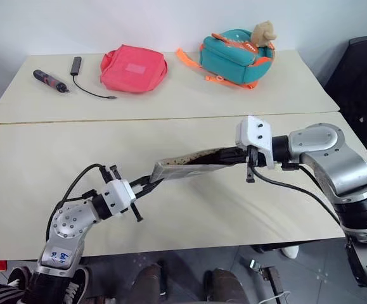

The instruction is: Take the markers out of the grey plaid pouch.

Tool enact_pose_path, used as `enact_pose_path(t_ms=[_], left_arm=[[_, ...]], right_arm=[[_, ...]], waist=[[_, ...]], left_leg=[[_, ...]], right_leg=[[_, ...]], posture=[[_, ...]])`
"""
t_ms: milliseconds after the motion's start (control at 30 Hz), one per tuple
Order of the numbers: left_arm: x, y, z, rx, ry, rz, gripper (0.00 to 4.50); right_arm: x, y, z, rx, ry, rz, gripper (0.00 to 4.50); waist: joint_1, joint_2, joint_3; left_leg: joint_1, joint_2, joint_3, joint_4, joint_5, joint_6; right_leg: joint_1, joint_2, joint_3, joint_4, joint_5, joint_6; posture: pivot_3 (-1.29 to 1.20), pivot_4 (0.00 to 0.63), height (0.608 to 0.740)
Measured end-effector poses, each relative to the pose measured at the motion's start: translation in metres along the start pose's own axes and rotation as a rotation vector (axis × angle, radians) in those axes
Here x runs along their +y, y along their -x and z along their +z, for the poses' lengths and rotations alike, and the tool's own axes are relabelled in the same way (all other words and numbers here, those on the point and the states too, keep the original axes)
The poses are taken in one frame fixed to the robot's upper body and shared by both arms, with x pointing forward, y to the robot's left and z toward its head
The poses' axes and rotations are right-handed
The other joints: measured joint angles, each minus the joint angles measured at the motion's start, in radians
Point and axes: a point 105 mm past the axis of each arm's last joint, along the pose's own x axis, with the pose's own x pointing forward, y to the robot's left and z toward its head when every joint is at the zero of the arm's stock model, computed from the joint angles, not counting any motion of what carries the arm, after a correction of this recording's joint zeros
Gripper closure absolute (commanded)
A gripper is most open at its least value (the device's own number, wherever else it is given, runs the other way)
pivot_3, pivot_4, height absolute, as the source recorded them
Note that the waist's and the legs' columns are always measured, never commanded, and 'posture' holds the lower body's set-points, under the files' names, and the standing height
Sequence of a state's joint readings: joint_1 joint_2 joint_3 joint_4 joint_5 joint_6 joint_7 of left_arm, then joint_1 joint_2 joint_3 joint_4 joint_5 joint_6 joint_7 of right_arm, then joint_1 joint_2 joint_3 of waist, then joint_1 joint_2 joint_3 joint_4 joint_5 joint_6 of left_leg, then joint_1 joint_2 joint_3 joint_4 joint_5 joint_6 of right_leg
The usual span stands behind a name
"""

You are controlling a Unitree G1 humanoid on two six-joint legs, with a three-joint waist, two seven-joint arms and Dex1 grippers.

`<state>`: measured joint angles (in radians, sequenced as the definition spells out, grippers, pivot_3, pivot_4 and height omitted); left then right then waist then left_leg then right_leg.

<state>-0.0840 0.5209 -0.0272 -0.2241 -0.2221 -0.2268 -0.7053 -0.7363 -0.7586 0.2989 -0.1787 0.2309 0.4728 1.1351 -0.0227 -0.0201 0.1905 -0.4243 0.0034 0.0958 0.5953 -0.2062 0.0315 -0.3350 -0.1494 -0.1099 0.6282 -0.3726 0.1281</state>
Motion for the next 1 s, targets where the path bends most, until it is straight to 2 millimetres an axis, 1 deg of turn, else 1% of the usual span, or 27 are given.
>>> enact_pose_path(t_ms=[67, 133, 167, 233, 267, 433, 533, 633, 667, 767, 800, 833, 1000], left_arm=[[-0.003, -0.005, 0.0, -0.01, 0.022, -0.013, 4.5], [-0.006, -0.007, 0.0, -0.012, 0.039, -0.025, 4.5], [-0.007, -0.008, -0.001, -0.013, 0.041, -0.032, 4.5], [-0.009, -0.009, 0.0, -0.017, 0.047, -0.035, 4.5], [-0.009, -0.009, 0.0, -0.018, 0.05, -0.038, 4.5], [-0.011, -0.011, -0.001, -0.024, 0.067, -0.041, 4.5], [-0.012, -0.011, -0.001, -0.026, 0.076, -0.042, 4.5], [-0.011, -0.011, -0.002, -0.024, 0.083, -0.043, 4.5], [-0.011, -0.011, -0.002, -0.024, 0.085, -0.042, 4.5], [-0.011, -0.011, -0.002, -0.03, 0.106, -0.039, 4.5], [-0.011, -0.011, -0.002, -0.034, 0.117, -0.037, 4.5], [-0.012, -0.012, -0.001, -0.039, 0.125, -0.039, 4.5], [-0.012, -0.012, -0.001, -0.044, 0.128, -0.047, 4.5]], right_arm=[[0.008, -0.012, 0.0, 0.002, 0.019, 0.037, 4.47], [0.01, -0.018, -0.003, 0.019, 0.035, 0.043, 4.12], [0.008, -0.019, -0.003, 0.025, 0.04, 0.038, 3.85], [0.004, -0.019, -0.002, 0.038, 0.06, 0.029, 3.22], [0.003, -0.019, 0.0, 0.051, 0.084, 0.03, 2.83], [0.004, -0.024, 0.002, 0.062, 0.122, 0.037, 1.11], [0.005, -0.028, 0.004, 0.05, 0.123, 0.04, 0.17], [0.005, -0.028, 0.005, 0.045, 0.12, 0.04, 0.17], [0.004, -0.028, 0.005, 0.043, 0.12, 0.038, 0.35], [0.004, -0.027, 0.005, 0.046, 0.119, 0.038, 1.17], [0.004, -0.027, 0.005, 0.046, 0.122, 0.036, 1.59], [0.003, -0.027, 0.005, 0.049, 0.127, 0.032, 1.87], [0.002, -0.029, 0.007, 0.05, 0.157, 0.012, 1.87]], waist=[[0.0, 0.0, 0.0], [-0.001, 0.0, 0.0], [-0.001, 0.0, 0.0], [-0.001, 0.0, 0.0], [-0.002, 0.0, 0.0], [-0.001, 0.0, 0.0], [-0.001, 0.0, 0.0], [-0.001, 0.0, 0.0], [-0.001, 0.0, 0.0], [-0.001, 0.0, 0.0], [-0.001, 0.0, 0.0], [-0.001, 0.0, 0.0], [-0.002, 0.0, 0.0]], left_leg=[[0.0, 0.0, 0.0, 0.0, 0.0, 0.0], [0.0, 0.0, 0.0, 0.0, 0.0, 0.0], [0.0, 0.0, 0.0, 0.0, 0.0, 0.0], [0.0, 0.0, 0.0, 0.001, 0.0, 0.0], [0.0, 0.0, 0.0, 0.001, 0.0, 0.0], [0.0, 0.0, 0.0, 0.001, 0.0, 0.0], [0.0, 0.0, 0.0, 0.001, 0.0, 0.0], [0.0, 0.0, -0.001, 0.001, 0.0, 0.0], [0.0, 0.0, -0.001, 0.002, 0.0, 0.0], [0.0, 0.0, -0.001, 0.002, 0.0, 0.0], [0.0, 0.0, -0.001, 0.001, 0.0, 0.0], [0.0, 0.0, -0.001, 0.002, 0.0, 0.0], [0.0, 0.0, -0.001, 0.002, 0.0, 0.0]], right_leg=[[0.0, 0.0, 0.0, 0.0, 0.0, 0.0], [0.0, 0.0, 0.0, 0.001, 0.0, 0.0], [0.0, 0.001, 0.0, 0.001, 0.0, 0.0], [0.0, 0.001, 0.0, 0.001, 0.0, 0.0], [0.0, 0.001, 0.0, 0.001, 0.0, 0.0], [0.0, 0.0, 0.0, 0.001, 0.0, 0.0], [0.001, 0.001, -0.001, 0.001, 0.0, 0.0], [0.001, 0.001, -0.001, 0.001, 0.0, 0.0], [0.001, 0.001, -0.001, 0.001, 0.0, 0.0], [0.001, 0.001, -0.001, 0.001, 0.0, 0.0], [0.001, 0.001, -0.001, 0.001, 0.0, 0.0], [0.001, 0.001, -0.001, 0.001, 0.0, 0.0], [0.001, 0.001, -0.001, 0.001, 0.0, 0.0]], posture=[[0.0, 0.15, 0.74], [0.0, 0.15, 0.74], [0.0, 0.15, 0.74], [0.0, 0.15, 0.74], [0.0, 0.15, 0.74], [0.0, 0.15, 0.74], [0.0, 0.15, 0.74], [0.0, 0.15, 0.74], [0.0, 0.15, 0.74], [0.0, 0.15, 0.74], [0.0, 0.15, 0.74], [0.0, 0.15, 0.74], [0.0, 0.15, 0.74]])
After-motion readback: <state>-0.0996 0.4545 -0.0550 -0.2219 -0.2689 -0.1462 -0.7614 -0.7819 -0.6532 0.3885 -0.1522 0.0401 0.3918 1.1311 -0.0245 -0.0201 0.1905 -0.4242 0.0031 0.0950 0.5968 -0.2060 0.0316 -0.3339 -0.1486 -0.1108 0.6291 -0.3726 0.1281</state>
